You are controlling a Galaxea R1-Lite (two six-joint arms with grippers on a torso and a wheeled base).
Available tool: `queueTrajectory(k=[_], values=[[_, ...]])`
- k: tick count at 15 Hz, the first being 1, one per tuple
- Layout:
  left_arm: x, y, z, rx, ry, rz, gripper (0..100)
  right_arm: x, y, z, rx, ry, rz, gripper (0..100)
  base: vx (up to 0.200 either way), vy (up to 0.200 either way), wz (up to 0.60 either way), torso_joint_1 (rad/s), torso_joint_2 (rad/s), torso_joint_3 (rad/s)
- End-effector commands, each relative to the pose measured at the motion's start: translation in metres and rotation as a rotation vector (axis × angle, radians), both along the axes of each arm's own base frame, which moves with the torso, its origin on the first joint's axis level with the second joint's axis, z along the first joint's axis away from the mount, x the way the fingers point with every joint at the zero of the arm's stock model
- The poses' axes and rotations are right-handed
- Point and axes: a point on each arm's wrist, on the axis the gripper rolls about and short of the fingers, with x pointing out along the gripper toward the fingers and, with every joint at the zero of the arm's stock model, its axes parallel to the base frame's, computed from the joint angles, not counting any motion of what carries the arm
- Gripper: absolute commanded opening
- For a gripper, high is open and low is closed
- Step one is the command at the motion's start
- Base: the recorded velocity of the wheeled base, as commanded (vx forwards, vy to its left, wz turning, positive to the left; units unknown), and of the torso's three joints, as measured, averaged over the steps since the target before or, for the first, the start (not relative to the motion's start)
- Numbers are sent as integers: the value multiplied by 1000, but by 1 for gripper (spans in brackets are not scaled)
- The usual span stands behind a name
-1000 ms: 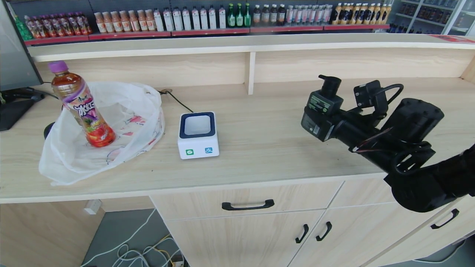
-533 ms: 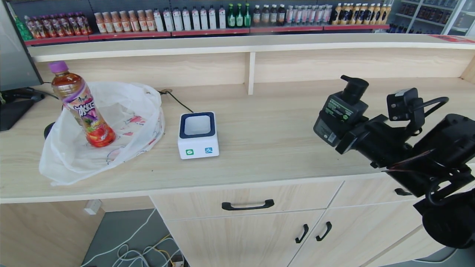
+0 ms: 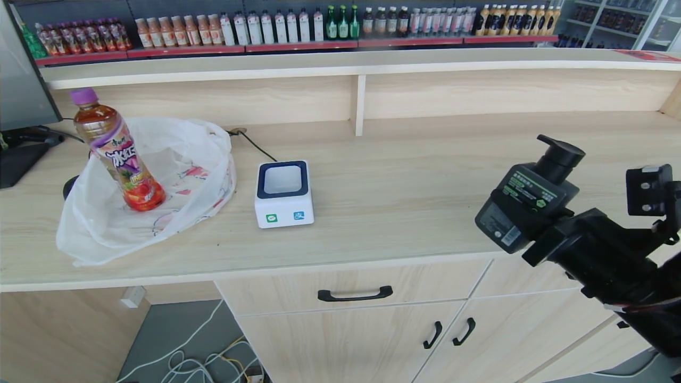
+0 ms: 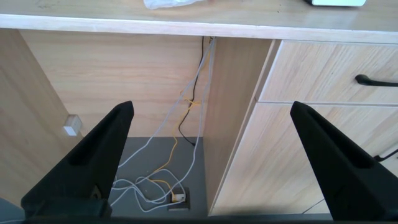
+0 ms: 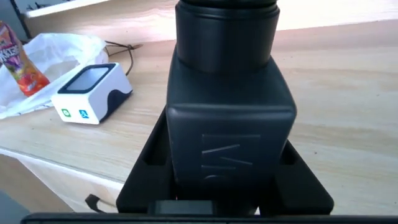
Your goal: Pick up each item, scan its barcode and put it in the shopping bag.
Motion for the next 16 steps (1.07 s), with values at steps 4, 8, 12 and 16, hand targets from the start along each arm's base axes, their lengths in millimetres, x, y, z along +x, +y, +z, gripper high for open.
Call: queueTrajectory(k=[4, 8, 12, 16], values=[[0, 0, 0, 0, 0, 0, 100, -32, 3, -5, 127, 87, 80, 0, 0, 0, 0, 0, 0, 0], [0, 0, 0, 0, 0, 0, 100, -37, 27, 4, 163, 73, 210, 0, 0, 0, 0, 0, 0, 0], [0, 0, 0, 0, 0, 0, 100, -48, 43, -8, 171, 160, 311, 0, 0, 0, 0, 0, 0, 0], [0, 0, 0, 0, 0, 0, 100, -54, 76, -6, 194, 184, 455, 0, 0, 0, 0, 0, 0, 0]])
